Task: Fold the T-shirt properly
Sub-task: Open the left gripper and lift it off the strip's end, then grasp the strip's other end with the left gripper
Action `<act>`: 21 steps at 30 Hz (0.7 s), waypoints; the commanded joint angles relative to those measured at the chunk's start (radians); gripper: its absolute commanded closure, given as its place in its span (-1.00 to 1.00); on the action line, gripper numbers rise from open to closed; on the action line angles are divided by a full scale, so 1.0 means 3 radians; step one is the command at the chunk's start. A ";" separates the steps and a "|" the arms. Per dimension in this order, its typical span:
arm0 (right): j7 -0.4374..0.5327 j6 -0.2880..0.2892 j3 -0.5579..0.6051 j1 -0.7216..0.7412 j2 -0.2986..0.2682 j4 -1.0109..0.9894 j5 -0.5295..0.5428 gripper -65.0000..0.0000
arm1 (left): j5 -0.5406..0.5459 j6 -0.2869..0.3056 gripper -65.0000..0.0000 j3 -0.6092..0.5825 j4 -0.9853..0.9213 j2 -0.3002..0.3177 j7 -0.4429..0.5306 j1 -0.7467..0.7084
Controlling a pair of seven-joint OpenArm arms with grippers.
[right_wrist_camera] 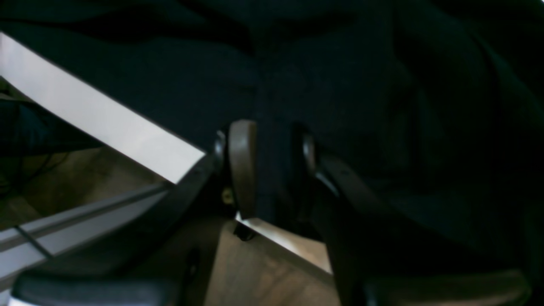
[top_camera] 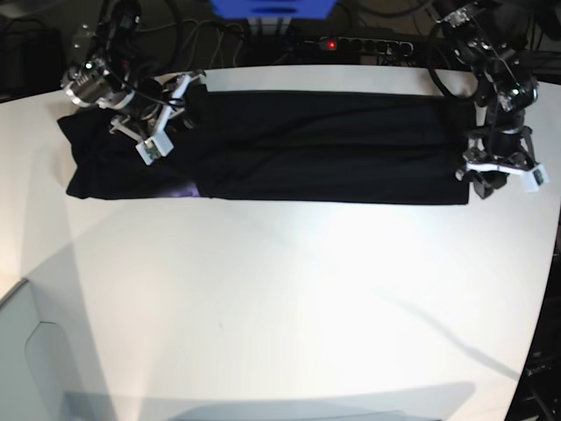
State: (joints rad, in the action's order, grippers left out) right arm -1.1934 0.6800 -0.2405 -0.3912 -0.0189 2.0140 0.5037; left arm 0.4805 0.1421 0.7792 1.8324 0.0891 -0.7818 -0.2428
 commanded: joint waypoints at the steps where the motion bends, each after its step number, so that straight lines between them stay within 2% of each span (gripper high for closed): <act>1: 0.0053 0.0061 -0.0009 0.0013 -0.0006 0.0051 0.0052 0.54 | 0.0017 0.0015 0.35 0.0085 0.0063 0.0023 0.0067 0.0004; 4: 0.0058 0.0061 -0.0009 0.0018 -0.0006 0.0051 0.0052 0.54 | 0.0130 0.0025 0.34 0.0275 0.0022 0.0023 -0.0071 0.0009; 6: 0.0058 0.0061 -0.0009 0.0043 -0.0006 0.0051 0.0052 0.54 | 0.0493 0.0035 0.34 0.0454 -0.0116 0.0069 -0.0322 0.0004; 8: 0.0058 0.0061 -0.0009 0.0059 -0.0006 0.0051 0.0052 0.54 | 0.0933 0.0224 0.34 0.0658 -0.0316 0.0238 -0.0639 0.0004; 11: 0.0058 0.0061 -0.0009 0.0064 -0.0006 0.0051 0.0052 0.54 | 0.1327 0.0393 0.31 0.0893 -0.0566 0.0371 -0.0936 0.0004; 13: 0.0058 0.0061 -0.0009 0.0064 -0.0006 0.0051 0.0052 0.54 | 0.1413 0.0444 0.15 0.1037 -0.0643 0.0422 -0.1048 -0.0001; 17: 0.0058 0.0061 -0.0009 0.0064 -0.0006 0.0051 0.0052 0.54 | 0.1434 0.0444 -0.33 0.1205 -0.0643 0.0457 -0.1135 -0.0150; 20: 0.0058 0.0061 -0.0009 0.0064 -0.0006 0.0051 0.0052 0.54 | 0.1434 0.0465 -0.39 0.1200 -0.0720 0.0529 -0.1135 -0.0201; 21: 0.0058 0.0061 -0.0009 0.0064 -0.0006 0.0051 0.0052 0.54 | 0.1434 0.0526 -0.40 0.1195 -0.0786 0.0534 -0.1140 -0.0201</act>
State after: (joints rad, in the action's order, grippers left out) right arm -1.1931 0.6800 -0.2413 -0.3752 -0.0170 2.0140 0.5026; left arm 0.8913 0.2977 1.1351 1.5826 0.2314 -1.1301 -0.3042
